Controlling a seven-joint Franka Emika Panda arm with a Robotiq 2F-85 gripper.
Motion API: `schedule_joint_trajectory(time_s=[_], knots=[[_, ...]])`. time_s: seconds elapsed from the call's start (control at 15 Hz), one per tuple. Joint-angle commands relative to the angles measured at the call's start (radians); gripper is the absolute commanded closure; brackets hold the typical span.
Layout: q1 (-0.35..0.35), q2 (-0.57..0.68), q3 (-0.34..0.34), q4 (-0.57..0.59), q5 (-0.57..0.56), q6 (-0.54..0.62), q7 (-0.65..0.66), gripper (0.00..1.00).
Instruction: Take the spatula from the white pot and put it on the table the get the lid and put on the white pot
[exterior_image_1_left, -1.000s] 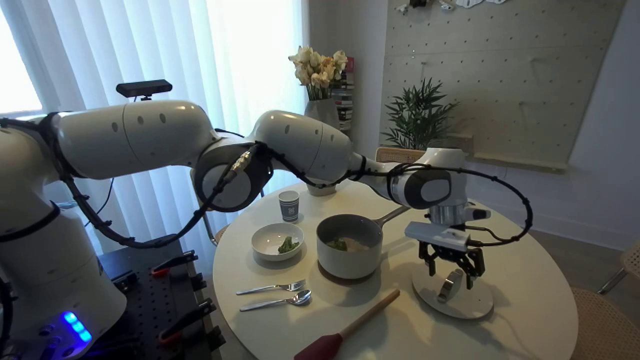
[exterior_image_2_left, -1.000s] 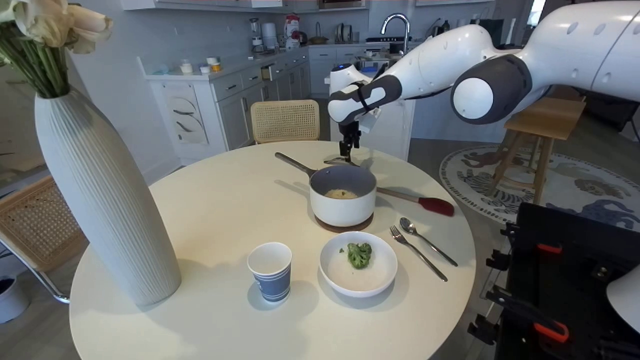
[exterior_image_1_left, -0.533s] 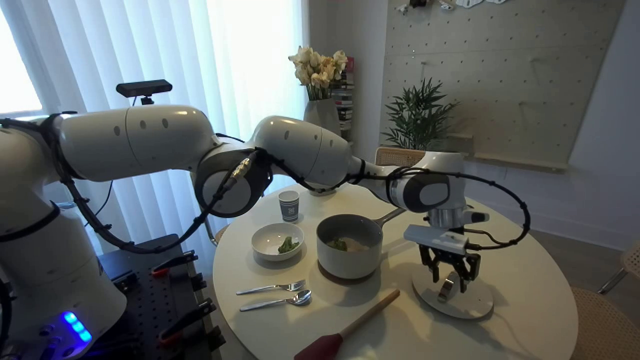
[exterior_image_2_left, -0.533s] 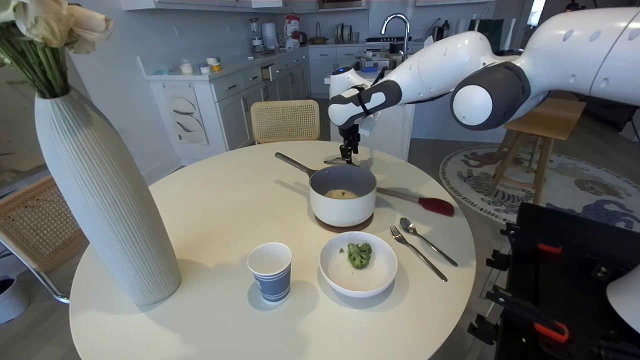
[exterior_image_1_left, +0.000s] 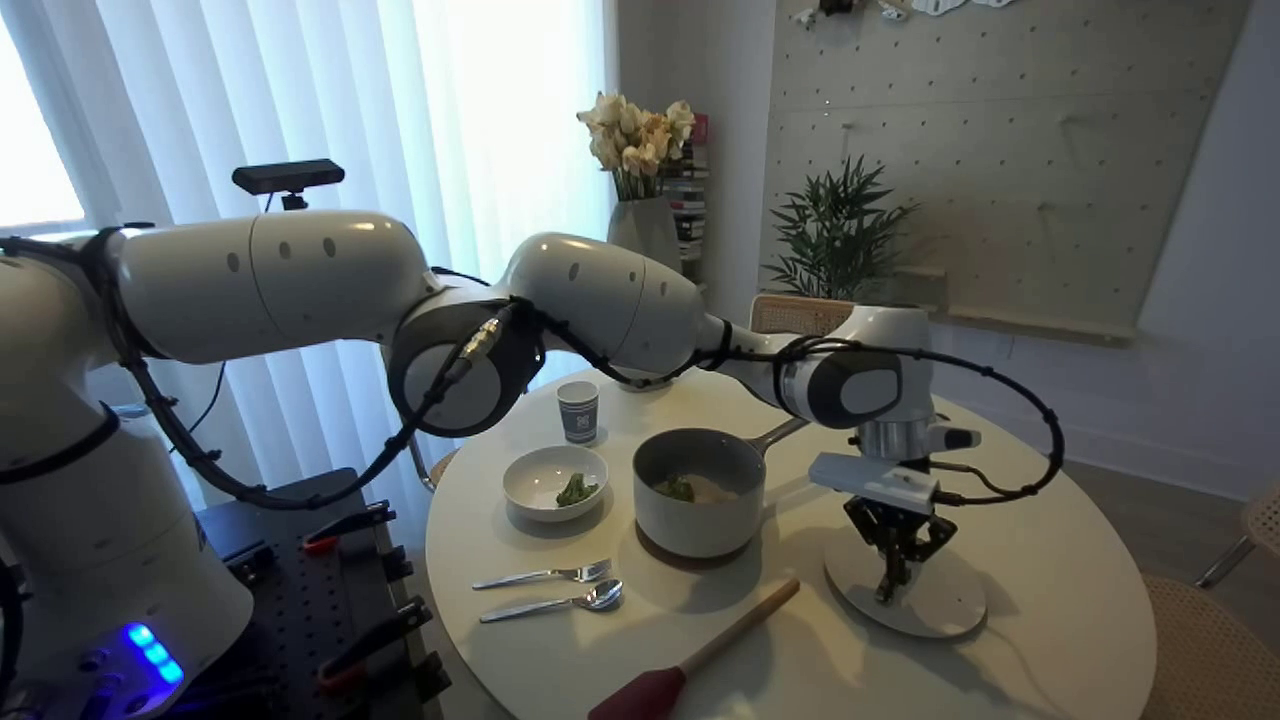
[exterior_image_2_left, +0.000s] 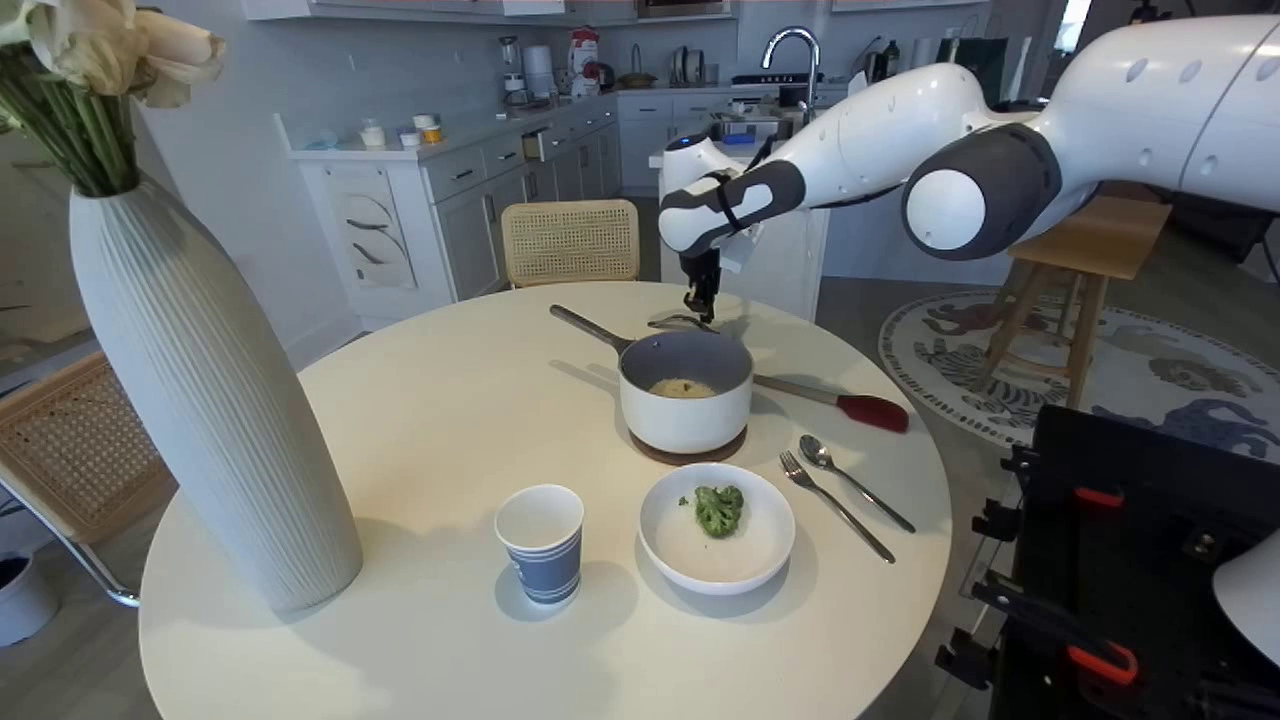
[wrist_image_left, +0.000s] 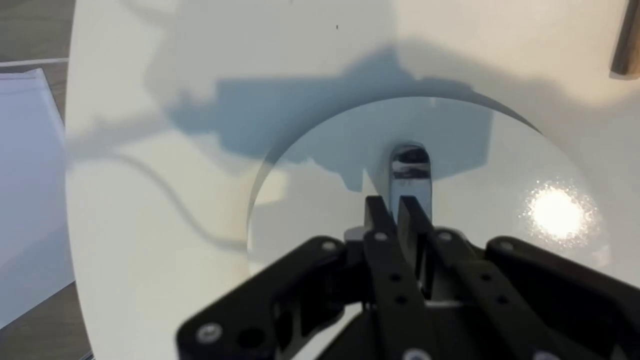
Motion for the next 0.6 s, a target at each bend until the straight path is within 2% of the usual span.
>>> schedule_joint_trajectory(time_s=[0.0, 0.53], knots=[[-0.004, 0.001, 0.013, 0.005, 0.023, -0.015, -0.046, 0.61], [0.003, 0.001, 0.029, 0.081, 0.033, -0.086, -0.071, 0.02]])
